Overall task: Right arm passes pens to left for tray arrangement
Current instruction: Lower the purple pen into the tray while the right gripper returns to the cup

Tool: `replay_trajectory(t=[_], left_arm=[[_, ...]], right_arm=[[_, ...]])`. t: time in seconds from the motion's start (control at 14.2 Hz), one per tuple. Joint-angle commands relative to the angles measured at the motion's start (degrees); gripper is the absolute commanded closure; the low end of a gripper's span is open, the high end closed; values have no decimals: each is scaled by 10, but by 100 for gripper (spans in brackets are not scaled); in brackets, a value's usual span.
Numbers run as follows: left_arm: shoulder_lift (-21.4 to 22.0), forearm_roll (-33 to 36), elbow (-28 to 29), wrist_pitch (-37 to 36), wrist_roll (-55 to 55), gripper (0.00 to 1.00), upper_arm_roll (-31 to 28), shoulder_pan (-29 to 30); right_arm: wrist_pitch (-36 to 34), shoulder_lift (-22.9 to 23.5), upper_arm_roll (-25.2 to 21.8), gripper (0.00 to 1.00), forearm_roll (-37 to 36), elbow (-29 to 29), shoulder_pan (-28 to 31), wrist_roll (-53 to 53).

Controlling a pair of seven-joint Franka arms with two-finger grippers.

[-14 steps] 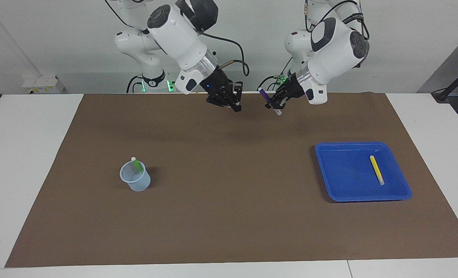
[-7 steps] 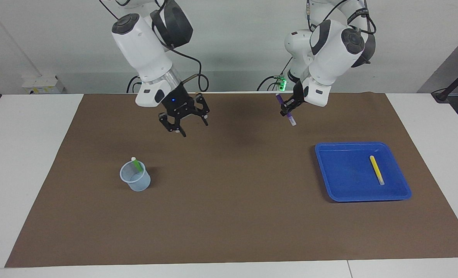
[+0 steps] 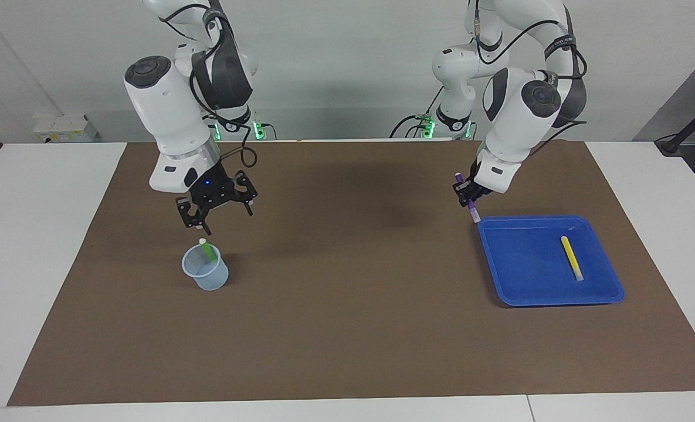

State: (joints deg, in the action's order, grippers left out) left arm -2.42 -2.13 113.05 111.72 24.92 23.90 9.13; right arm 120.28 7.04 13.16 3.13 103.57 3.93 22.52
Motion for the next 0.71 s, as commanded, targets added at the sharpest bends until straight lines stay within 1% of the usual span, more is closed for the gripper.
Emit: replay_trajectory(t=[0.0,0.14,0.28,0.42,0.63], left_arm=[[-26,33,-1,36,-59,100,3,29],[-40,50,-3,48,-106,100,3,58],[-54,61,-10,53,-138,100,3,81],[-79,85,-16,70,-173,100,3,110],[-121,90,-34,104,-222,100,2,147]], right_arm=[[66,11,9,0,-22,50,29,49],[88,24,9,0,-23,63,29,49],[102,42,9,0,-23,64,47,54],[102,42,9,0,-24,70,55,55],[108,47,9,0,-42,73,57,59]])
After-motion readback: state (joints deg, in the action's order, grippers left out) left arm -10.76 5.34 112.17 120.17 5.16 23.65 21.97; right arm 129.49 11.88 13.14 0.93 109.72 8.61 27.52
